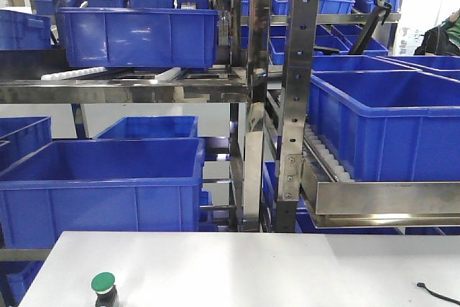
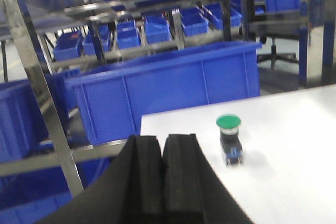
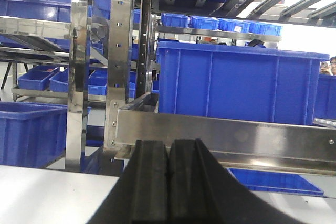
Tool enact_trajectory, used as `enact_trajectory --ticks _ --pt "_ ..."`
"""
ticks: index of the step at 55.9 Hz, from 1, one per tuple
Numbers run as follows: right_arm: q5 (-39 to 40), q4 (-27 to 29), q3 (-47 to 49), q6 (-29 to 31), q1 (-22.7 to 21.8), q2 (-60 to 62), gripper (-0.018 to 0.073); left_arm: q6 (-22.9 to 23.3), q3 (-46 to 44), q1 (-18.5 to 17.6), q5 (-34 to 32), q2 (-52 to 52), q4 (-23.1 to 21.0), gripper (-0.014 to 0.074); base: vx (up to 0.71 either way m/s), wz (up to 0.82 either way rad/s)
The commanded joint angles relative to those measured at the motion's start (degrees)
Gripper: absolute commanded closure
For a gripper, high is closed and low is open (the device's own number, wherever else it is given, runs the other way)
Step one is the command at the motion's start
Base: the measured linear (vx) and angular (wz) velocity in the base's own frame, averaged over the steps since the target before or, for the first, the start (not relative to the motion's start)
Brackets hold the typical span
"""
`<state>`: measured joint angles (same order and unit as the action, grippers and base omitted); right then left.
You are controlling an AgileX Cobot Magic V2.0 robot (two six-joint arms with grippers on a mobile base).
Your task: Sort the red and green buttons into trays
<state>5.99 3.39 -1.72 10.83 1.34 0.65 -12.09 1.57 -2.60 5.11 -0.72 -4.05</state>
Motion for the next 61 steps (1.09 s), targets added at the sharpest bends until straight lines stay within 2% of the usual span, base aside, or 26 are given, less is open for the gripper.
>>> enact_trajectory --ticks 1,9,12,17,20,27,33,39,45,52,61 --pt "8.7 -0.1 -0.7 0.5 -0.1 0.6 0.0568 0.3 -2.1 -0.3 -13.1 -0.7 -0.3 0.0601 0.00 0.00" --pt "12.0 2.6 1.9 0.4 -0.1 0.6 0.0568 3.0 -2.2 -0.3 -31.5 -0.7 -1.3 0.0601 0.00 0.00" --pt "11.8 2.9 4.7 0.9 -0.1 0.5 0.0568 4.2 -3.3 -0.3 -34.2 -0.6 -2.9 0.0601 0.00 0.00" --pt "11.0 2.9 10.3 3.0 -0.1 -1.8 0.0568 4.5 -9.3 -0.3 -30.1 0.0 -6.5 0.0601 0.00 0.00" --pt "10.8 3.0 14.1 4.0 -0.1 -5.2 0.0568 4.2 -13.8 -0.3 -26.6 1.6 -6.7 0.0601 0.00 0.00" --pt "10.8 3.0 25.2 4.2 -0.1 -17.4 0.0568 -2.1 -27.6 -0.3 -18.9 11.5 -6.0 0.0601 0.00 0.00" --pt "11.6 2.8 33.3 3.9 -0.1 -27.5 0.0568 -6.3 -38.2 -0.3 -17.1 22.2 -6.1 0.0601 0.00 0.00" --pt "13.4 2.8 38.8 3.8 -0.1 -35.6 0.0568 -6.4 -46.5 -0.3 -17.1 31.8 -6.2 0.0601 0.00 0.00" --pt "13.8 2.8 40.5 3.5 -0.1 -40.7 0.0568 -6.4 -50.0 -0.3 -16.9 37.6 -6.2 0.0601 0.00 0.00" --pt "13.7 2.8 40.5 3.5 -0.1 -45.0 0.0566 -6.4 -50.1 -0.3 -17.4 41.7 -6.2 0.0598 0.00 0.00" --pt "11.2 2.8 40.5 3.6 -0.1 -47.7 0.0524 -6.4 -50.1 -0.3 -12.1 46.3 -6.2 0.0559 0.00 0.00"
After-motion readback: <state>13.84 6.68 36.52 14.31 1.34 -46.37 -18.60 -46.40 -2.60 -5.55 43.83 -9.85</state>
